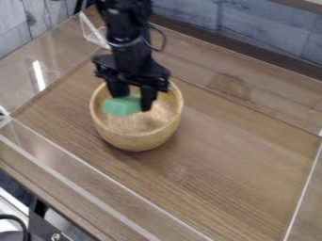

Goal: Put green stick into wooden bowl

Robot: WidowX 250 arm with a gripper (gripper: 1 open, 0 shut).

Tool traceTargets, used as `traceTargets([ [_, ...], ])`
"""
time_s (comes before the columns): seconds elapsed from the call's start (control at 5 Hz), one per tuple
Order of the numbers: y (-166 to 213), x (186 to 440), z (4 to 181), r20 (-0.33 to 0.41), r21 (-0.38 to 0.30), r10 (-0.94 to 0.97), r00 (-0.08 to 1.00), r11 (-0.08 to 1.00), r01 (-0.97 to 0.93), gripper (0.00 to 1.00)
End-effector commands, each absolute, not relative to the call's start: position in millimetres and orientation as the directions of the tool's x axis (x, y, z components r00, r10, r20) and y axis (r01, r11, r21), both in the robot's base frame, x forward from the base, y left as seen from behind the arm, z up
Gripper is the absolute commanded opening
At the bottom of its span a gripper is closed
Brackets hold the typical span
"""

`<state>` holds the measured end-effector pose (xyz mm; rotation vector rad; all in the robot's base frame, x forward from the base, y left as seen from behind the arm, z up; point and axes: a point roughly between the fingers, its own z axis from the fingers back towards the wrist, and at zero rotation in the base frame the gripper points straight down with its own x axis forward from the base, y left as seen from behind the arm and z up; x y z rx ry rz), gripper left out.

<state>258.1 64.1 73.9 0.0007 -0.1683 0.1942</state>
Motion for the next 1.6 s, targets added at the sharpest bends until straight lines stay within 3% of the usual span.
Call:
traceTargets([
  [0.0, 85.3, 261.8, 87.1, 0.215, -0.014, 0.119, 0.969, 0.993, -0.119, 0.0],
  [1.0, 116.6, 249.9, 66.4, 0.186, -0.004, 0.378, 0.907, 0.923, -0.384, 0.0],
  [1.4, 111.9, 260.3, 88.7, 0.184, -0.01, 0.396, 0.9, 0.916, -0.401, 0.0],
])
